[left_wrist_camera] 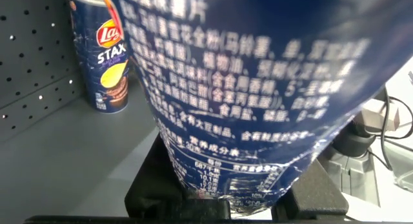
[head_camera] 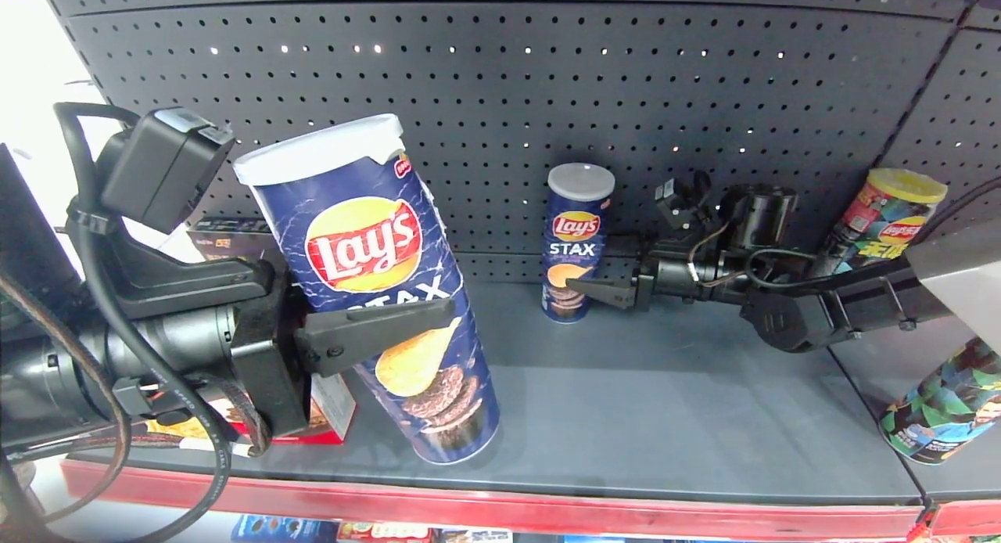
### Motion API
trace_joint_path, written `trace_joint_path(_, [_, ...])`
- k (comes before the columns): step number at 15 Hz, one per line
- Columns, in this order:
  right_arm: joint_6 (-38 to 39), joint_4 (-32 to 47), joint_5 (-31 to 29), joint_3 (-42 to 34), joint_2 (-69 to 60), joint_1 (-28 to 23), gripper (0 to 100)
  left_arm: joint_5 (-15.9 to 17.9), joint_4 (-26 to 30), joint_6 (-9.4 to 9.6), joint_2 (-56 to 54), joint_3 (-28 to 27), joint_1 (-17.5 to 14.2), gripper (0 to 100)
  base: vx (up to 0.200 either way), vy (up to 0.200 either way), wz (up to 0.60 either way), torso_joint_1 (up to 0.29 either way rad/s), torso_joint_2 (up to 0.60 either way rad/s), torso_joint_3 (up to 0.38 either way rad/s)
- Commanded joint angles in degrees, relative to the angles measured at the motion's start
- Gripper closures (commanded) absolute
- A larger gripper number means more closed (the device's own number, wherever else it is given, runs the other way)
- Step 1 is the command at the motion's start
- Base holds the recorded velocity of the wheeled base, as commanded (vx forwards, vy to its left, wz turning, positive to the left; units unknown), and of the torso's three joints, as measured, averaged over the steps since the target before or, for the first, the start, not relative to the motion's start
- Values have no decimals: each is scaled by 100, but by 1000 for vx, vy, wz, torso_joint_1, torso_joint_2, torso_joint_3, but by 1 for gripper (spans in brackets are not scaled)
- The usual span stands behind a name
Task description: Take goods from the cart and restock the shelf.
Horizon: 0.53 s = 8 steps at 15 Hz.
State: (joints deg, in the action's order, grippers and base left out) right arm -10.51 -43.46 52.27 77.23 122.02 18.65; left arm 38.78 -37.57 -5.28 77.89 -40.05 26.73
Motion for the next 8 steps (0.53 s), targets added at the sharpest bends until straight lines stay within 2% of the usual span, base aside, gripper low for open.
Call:
trace_joint_path(1, [-4,-5,2,117,200,42,0,-2,-5,-17,-19,6,-2,100,0,0,0,0,0,0])
trace_joint_path(8, [14,-57,-42,407,560,227,0,-11,-5,-17,-28,58,-10,100,0,0,0,0,0,0])
